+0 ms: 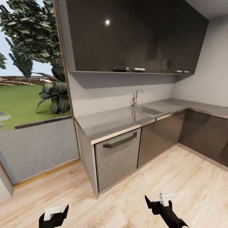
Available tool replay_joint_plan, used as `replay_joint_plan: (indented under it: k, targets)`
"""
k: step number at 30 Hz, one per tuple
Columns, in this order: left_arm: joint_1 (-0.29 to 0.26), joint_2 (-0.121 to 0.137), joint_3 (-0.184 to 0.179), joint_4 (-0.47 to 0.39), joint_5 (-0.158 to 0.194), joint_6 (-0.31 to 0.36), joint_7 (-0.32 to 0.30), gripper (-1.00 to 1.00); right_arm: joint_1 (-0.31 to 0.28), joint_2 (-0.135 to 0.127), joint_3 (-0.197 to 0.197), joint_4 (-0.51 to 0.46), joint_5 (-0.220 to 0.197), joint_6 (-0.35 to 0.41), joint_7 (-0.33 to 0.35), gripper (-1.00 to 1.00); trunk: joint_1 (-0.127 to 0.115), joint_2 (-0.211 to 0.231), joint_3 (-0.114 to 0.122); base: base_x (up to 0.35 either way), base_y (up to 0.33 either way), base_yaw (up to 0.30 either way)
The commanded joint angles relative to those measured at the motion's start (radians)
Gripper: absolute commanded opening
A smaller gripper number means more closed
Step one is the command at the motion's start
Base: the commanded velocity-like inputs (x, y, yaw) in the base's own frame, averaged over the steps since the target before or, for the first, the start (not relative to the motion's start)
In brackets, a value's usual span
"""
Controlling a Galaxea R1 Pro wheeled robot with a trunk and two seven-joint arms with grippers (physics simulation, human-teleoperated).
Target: Put the three can of soda from the living room inside the tash can in the kitchen.
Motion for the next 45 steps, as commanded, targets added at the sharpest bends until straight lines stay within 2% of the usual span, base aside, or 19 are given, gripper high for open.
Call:
replay_joint_plan:
  k: [1, 9, 18, 27, 45]
  targets:
    - [0.000, 0.000, -0.001, 0.000, 0.000, 0.000, 0.000, 1.00, 0.000, 0.000, 0.001, 0.000, 0.000, 0.000, 0.000, 1.00, 0.000, 0.000, 0.000, -0.217, 0.242, -0.252]
    - [0.000, 0.000, -0.003, 0.012, 0.000, 0.000, 0.000, 1.00, 0.000, 0.002, 0.004, -0.001, 0.002, -0.002, -0.001, 1.00, 0.000, 0.000, 0.000, -0.217, 0.242, -0.233]
    - [0.000, 0.000, -0.003, 0.032, 0.003, -0.002, 0.000, 1.00, 0.000, 0.007, 0.009, -0.005, 0.004, -0.004, -0.001, 1.00, 0.000, 0.000, 0.000, -0.168, 0.215, -0.036]
    - [0.000, 0.000, -0.003, 0.034, 0.002, -0.002, 0.000, 1.00, 0.000, 0.005, 0.002, -0.001, 0.000, 0.007, -0.001, 1.00, 0.000, 0.000, -0.005, -0.029, 0.099, -0.062]
    - [0.000, 0.000, -0.004, 0.034, 0.003, -0.003, -0.001, 1.00, 0.000, 0.001, 0.002, 0.002, 0.000, 0.000, 0.000, 1.00, 0.000, 0.000, -0.020, 0.002, 0.262, -0.188]
